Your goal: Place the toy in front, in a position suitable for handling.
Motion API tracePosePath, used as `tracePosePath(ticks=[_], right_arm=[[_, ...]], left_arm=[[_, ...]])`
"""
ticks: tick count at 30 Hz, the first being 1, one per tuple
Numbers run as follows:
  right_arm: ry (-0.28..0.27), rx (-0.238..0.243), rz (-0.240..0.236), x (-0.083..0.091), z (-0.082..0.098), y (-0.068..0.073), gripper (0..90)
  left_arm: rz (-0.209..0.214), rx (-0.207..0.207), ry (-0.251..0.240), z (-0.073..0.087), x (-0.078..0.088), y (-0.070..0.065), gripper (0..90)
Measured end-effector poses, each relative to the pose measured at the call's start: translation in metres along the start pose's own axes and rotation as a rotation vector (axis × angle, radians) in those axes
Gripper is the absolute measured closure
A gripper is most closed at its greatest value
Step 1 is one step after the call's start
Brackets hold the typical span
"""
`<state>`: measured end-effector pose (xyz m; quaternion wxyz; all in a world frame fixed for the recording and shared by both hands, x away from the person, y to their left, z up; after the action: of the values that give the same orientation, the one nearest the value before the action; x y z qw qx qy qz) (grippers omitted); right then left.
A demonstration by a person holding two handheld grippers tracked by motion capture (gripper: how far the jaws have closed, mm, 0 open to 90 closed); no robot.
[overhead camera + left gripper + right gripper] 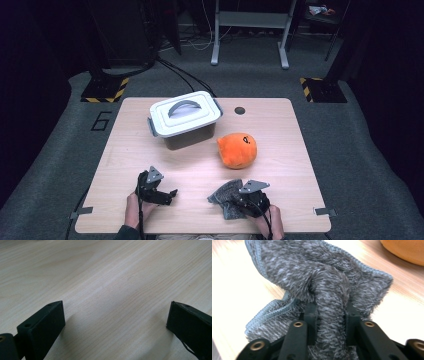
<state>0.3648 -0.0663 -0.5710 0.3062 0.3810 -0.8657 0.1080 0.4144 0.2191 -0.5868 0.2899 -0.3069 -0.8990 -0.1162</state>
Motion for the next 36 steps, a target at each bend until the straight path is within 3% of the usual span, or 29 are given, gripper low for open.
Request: tracePosePath(ticks=[7,17,36], right_arm=[[-0.033,-0.019,0.003,0.009,-0.004,-0.003,73.5],[-0.043,-0.053,0.045,0.029,0.0,-0.014,73.4],[-0.07,-0.101,0.172,0.065,0.008,-0.054,73.4]], left_arm=[[0.008,0.0,0.004,0.0,0.0,0.0,1.3],[0.003,0.007,0.003,0.0,0.0,-0.001,1.3],[0.011,0.002,0.006,0.0,0.0,-0.001,1.3]])
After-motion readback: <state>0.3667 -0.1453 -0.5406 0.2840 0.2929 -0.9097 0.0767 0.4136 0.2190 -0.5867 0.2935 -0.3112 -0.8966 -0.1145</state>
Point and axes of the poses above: each handheld gripper's, and its own axes: x roughly backward along the jaws, z roughly out of its underside, y roughly to its left, the point moved 8 cm from there along -x, roughly forward along the jaws, and after that the axes turned 8 degrees about -y, right-handed, at the moved point
